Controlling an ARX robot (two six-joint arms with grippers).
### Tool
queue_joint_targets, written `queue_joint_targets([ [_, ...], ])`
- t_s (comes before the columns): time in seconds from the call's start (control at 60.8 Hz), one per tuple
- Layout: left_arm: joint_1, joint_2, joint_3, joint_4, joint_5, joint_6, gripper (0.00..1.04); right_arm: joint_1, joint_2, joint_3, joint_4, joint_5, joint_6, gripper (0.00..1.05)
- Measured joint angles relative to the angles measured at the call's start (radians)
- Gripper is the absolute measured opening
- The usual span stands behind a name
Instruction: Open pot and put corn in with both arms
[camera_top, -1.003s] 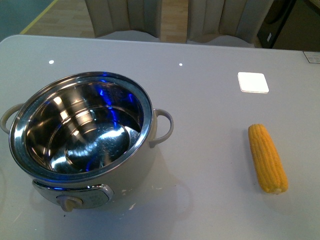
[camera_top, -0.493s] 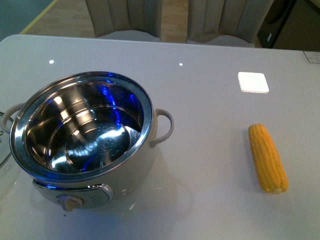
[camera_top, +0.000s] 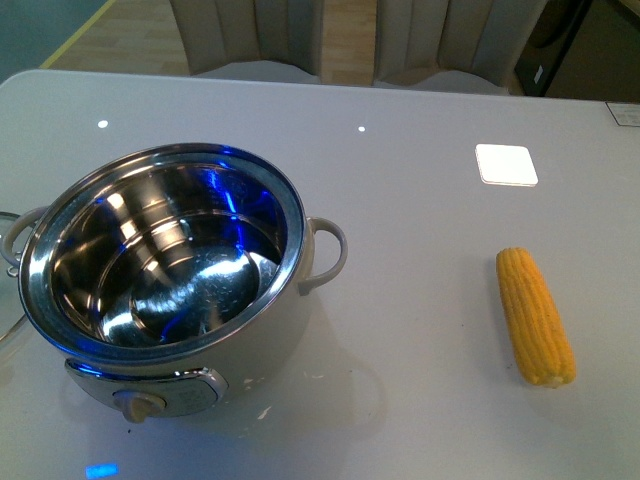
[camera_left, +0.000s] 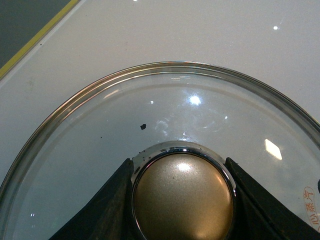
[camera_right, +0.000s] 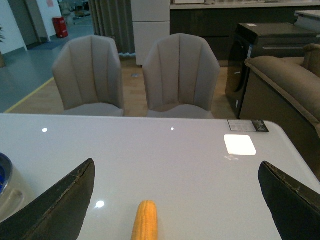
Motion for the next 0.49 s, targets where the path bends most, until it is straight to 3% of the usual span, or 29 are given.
queue_joint_targets([
  [0.132,0.008,0.006,0.015,-0.006,0.004,-0.021,0.47,0.0,0.0,0.0,0.0,0.0,0.0,0.96],
  [0.427,0.027,-0.024,0.004,-0.028,0.017,-0.068,0.95,0.0,0.0,0.0,0.0,0.0,0.0,0.96],
  [0.493,0.027,-0.058,-0.012,-0.036,0.024,-0.071,0.99,0.0,0.0,0.0,0.0,0.0,0.0,0.96],
])
